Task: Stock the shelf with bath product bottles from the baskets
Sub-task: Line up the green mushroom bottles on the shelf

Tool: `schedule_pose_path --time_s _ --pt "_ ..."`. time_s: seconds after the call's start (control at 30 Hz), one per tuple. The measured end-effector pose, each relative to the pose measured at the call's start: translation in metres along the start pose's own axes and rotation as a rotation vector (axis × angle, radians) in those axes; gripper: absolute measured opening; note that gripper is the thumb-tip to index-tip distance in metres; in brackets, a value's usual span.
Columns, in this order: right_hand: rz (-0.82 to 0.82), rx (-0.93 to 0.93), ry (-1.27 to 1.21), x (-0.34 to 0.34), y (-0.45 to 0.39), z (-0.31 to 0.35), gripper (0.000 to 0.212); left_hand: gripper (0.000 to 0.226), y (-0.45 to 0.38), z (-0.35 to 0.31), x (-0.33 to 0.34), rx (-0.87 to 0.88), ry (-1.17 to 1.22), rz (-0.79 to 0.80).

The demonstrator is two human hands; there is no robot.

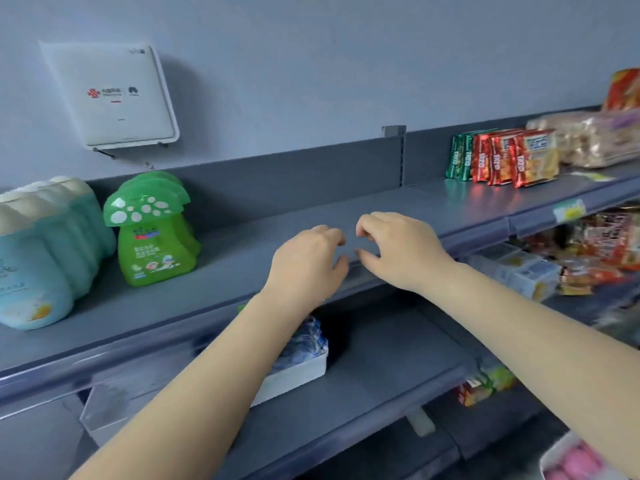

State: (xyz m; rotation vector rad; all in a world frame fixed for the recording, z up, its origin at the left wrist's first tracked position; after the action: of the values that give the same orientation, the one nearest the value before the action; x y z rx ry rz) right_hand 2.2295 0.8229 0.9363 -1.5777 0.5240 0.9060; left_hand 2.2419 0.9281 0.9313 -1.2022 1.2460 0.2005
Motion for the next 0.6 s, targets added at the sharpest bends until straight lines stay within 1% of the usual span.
schedule_pose_path --time_s 0.13,0.23,0.4,0.6 --pt "0.132 0.09 0.237 -0.004 0.069 -0.073 0.023 0.023 -0.008 -0.085 0.069 0.184 -0.017 0.109" --pt "0.261 0.149 0.348 -0.004 0.127 -0.121 0.026 0.024 -0.006 -0.148 0.12 0.302 -0.009 0.222" --pt "0.399 0.303 0.388 -0.005 0.222 -0.189 0.023 0.022 0.011 -0.237 0.202 0.423 0.023 0.421" --pt "0.548 0.485 0.411 0.003 0.312 -0.247 0.028 0.024 0.039 -0.315 0.282 0.575 0.02 0.581"
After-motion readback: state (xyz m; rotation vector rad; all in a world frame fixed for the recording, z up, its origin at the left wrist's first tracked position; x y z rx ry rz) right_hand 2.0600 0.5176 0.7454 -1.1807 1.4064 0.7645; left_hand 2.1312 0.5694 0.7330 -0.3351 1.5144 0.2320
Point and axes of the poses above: each hand's wrist, its own y-axis away from the middle knuckle, its own x-axis out of the palm, z = x × y, the point moved 8 cm from there along -y, towards the middle knuckle, and after that the axes turned 4 degrees about y, right-handed, at the moved point
